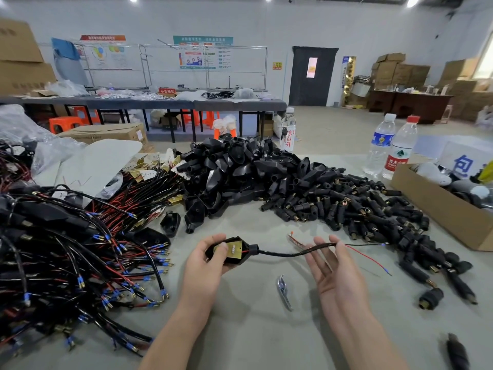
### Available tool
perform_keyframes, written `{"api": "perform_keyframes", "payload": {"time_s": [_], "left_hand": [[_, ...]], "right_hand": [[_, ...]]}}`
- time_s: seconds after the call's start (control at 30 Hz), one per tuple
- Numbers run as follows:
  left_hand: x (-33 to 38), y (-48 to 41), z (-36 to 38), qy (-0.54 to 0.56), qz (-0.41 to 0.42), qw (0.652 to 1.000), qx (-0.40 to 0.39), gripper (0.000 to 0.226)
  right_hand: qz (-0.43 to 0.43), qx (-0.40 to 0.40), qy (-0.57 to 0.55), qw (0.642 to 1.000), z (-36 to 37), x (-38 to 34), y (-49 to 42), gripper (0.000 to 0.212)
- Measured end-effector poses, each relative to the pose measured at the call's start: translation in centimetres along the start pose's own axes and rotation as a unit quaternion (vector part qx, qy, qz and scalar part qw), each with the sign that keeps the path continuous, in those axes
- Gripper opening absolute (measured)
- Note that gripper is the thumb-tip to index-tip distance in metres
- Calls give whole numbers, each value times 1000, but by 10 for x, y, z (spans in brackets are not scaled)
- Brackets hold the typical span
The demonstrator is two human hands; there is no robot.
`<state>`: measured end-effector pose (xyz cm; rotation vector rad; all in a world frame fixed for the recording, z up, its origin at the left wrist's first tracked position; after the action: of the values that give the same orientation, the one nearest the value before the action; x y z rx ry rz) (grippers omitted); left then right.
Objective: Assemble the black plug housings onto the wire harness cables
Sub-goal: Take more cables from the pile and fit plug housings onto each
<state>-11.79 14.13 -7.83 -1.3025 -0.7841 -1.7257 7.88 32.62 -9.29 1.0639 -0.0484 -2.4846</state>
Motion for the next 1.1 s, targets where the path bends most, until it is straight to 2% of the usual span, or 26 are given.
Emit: {"api": "perform_keyframes", "payload": {"time_s": [0.3,0.7,0.83,0.97,1.1], "left_hand": [[-2,-8,-14,-4,10,999,34,14],[1,-6,-13,-54,8,998,37,14],[4,-6,-20,-59,14,996,63,14],[7,-7,-27,-68,20,994,83,16],[20,-2,-41,-206,68,967,136,20]], "right_hand": [[-86,57,44,994,-17,-19,-4,10],[-191,74,169,964,-15,-41,7,6],[-193,70,181,962,-12,-39,10,7],[-158,44,184,969,-8,-26,8,6],[-85,-20,189,978,7,-4,10,8]]}}
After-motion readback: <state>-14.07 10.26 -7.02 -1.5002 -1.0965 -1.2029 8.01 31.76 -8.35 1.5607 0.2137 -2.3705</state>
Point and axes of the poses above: each hand's wrist, its own y-axis away from the middle knuckle, its own z-axis out of the palm, x = y × z, the point moved 10 cm from there along -y, towards the middle knuckle, and after that the axes turned 1 degree about -z, right-handed, at the moved point
